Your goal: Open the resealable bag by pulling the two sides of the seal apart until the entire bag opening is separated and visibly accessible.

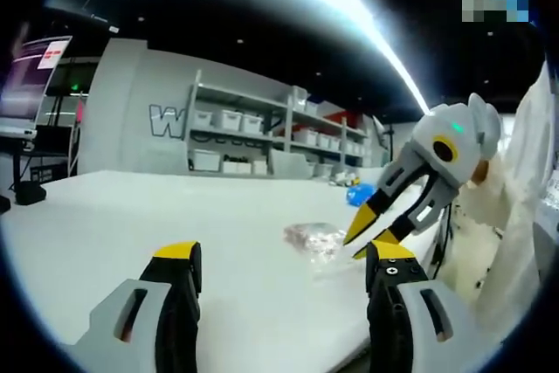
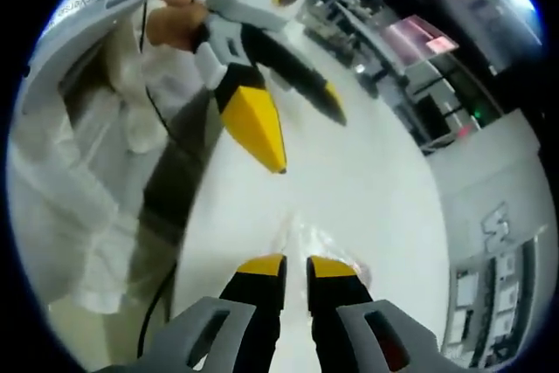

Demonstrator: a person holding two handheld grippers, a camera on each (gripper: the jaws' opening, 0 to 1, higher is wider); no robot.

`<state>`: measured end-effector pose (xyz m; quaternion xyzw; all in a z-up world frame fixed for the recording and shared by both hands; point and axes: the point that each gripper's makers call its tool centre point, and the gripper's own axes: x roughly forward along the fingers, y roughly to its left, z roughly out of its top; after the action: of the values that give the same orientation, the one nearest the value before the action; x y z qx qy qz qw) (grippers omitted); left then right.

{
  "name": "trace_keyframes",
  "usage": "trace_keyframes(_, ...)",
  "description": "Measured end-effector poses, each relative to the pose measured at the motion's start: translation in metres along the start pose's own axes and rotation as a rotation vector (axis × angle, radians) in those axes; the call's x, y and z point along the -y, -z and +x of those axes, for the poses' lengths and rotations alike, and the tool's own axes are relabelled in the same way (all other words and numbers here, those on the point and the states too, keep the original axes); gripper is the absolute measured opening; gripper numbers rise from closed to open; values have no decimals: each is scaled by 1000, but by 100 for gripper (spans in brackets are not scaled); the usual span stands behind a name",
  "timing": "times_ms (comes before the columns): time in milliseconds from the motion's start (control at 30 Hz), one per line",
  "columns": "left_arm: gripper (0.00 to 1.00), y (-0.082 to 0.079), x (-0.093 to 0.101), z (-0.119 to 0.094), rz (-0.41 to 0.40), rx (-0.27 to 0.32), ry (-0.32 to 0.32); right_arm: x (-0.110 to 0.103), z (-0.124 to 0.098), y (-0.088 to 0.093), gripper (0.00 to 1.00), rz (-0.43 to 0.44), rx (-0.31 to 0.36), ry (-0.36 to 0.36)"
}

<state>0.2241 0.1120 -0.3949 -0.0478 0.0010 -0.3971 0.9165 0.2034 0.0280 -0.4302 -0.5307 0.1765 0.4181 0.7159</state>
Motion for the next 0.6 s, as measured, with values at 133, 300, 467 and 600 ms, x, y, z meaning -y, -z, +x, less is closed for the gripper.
trace_keyframes(133, 75, 1, 1, 0, -3, -4, 3, -1, 1, 1, 6, 15, 8, -5)
trace_keyframes(300, 75, 2, 1, 1, -2, -7, 4, -4, 2, 4, 6, 22, 8, -14)
trace_keyframes(467, 75, 4, 2, 2, 1, -17, 8, -6, 4, 5, 5, 34, 12, -15)
trace_keyframes(600, 75, 5, 3, 3, 2, -19, 10, -7, 6, 4, 2, 40, 21, -19)
